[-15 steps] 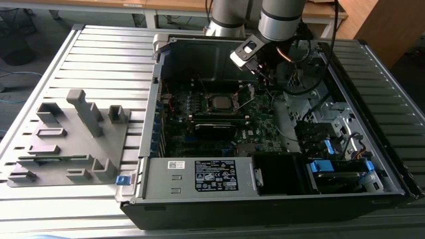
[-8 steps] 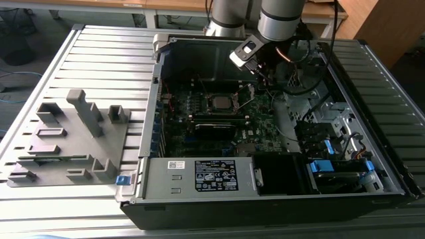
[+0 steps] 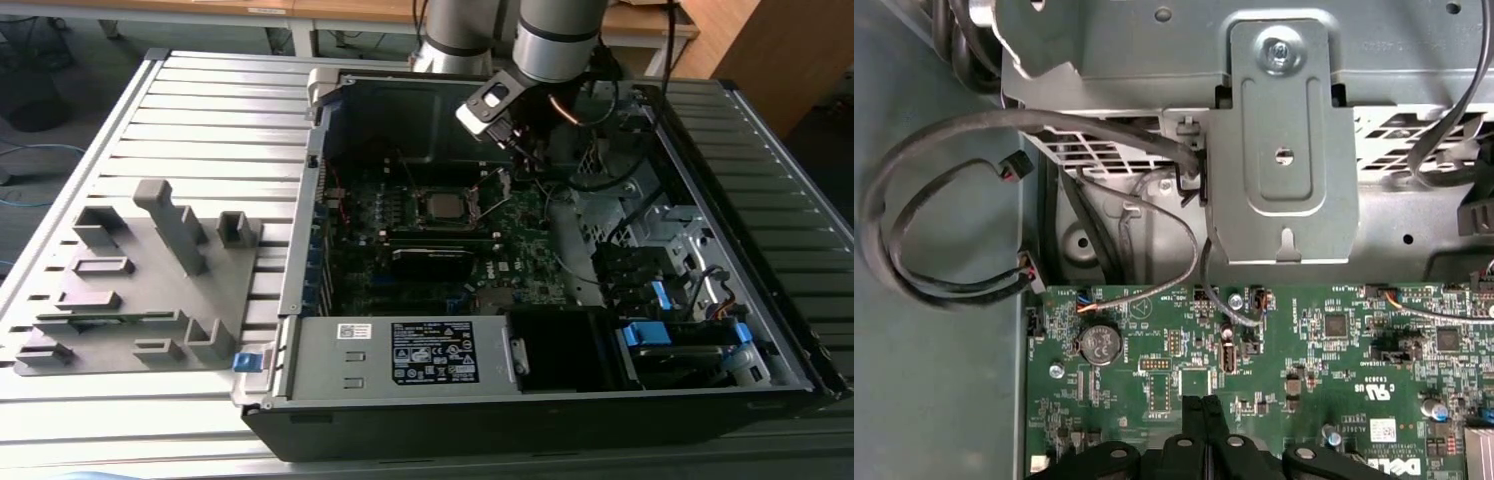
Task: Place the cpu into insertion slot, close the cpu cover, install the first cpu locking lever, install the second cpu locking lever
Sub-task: 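Close the cpu cover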
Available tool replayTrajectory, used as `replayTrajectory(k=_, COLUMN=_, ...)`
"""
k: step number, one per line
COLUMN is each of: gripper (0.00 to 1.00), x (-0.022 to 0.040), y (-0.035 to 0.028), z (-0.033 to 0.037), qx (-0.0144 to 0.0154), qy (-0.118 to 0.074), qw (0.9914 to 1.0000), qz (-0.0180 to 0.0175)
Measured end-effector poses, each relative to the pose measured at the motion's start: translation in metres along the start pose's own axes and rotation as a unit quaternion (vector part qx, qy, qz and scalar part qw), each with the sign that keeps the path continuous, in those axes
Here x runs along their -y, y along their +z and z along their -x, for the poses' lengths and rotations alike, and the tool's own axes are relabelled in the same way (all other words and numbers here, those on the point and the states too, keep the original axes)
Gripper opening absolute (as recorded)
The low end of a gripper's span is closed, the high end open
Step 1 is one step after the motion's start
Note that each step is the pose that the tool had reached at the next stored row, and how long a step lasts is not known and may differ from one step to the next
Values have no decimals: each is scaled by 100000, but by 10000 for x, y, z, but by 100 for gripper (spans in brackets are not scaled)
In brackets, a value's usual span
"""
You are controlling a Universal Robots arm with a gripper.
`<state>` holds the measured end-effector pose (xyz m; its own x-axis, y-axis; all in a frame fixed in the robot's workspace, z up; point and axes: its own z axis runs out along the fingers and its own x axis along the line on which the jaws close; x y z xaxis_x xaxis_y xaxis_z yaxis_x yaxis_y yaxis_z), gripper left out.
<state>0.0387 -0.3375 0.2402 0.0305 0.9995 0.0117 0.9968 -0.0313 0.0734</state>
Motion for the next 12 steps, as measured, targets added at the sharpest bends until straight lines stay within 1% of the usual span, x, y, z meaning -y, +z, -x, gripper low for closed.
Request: replayTrajectory(k=12, gripper=11, x=184, y=-7, z=6, qx=2, qy=1, qw=100000, qz=-1)
